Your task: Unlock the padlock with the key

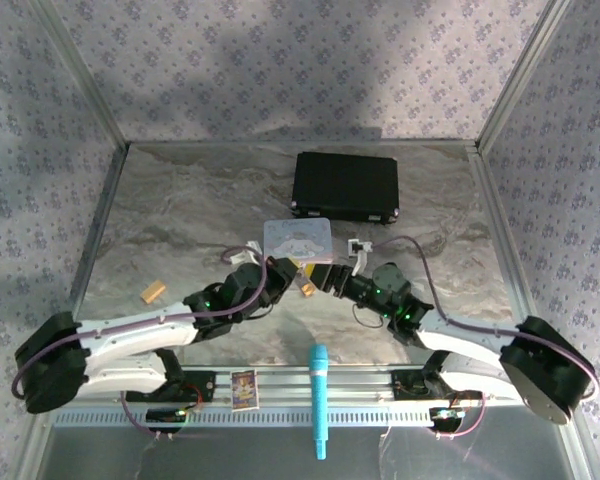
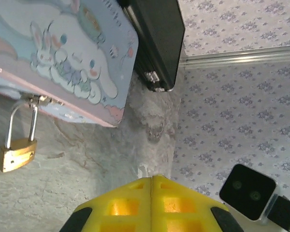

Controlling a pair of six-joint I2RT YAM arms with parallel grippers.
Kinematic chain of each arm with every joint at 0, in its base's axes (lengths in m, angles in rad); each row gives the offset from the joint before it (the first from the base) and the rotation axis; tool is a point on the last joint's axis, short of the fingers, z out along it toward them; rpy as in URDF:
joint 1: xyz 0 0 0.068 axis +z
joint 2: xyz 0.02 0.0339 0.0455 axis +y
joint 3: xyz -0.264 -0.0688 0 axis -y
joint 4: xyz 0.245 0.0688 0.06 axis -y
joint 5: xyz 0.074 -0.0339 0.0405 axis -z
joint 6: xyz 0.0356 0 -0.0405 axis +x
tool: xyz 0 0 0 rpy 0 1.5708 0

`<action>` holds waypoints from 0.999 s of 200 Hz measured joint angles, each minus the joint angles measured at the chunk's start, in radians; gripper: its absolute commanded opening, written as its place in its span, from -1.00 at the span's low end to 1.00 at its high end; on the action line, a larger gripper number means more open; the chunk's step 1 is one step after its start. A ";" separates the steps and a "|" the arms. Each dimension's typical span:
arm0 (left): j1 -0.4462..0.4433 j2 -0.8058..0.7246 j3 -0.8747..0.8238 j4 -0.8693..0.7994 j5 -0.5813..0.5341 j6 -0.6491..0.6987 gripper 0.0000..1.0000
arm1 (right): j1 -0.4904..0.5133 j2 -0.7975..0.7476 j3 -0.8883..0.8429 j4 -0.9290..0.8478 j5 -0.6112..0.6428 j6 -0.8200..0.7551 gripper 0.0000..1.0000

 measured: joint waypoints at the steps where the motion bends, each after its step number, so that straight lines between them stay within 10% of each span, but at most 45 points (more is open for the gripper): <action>1: 0.001 -0.004 0.005 -0.006 0.000 0.009 -1.00 | -0.005 -0.008 0.000 -0.005 0.000 -0.006 0.97; 81: 0.141 -0.105 0.064 -0.111 0.250 0.613 -1.00 | -0.233 -0.128 0.075 -0.119 -0.282 -0.084 0.94; 200: 0.195 -0.141 0.142 0.027 0.581 0.853 -1.00 | -0.092 0.066 0.161 0.240 -0.479 -0.046 -0.41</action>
